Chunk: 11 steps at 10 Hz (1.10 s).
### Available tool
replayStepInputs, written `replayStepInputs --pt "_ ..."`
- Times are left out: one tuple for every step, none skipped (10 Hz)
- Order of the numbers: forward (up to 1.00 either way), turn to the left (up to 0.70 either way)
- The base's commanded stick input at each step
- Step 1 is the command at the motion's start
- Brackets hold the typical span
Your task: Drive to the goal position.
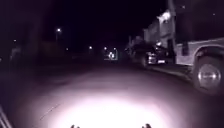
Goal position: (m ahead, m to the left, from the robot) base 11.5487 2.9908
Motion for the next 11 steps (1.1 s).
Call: replayStepInputs --pt "0.7 -0.35" --pt "0.7 -0.35" --pt "0.7 -0.31" --pt "0.7 -0.04" --pt "0.7 0.0" --pt "0.7 0.0" --pt "0.7 0.0" --pt "0.7 -0.18" --pt "0.7 -0.34" --pt "0.7 -0.3" --pt "0.7 -0.26"
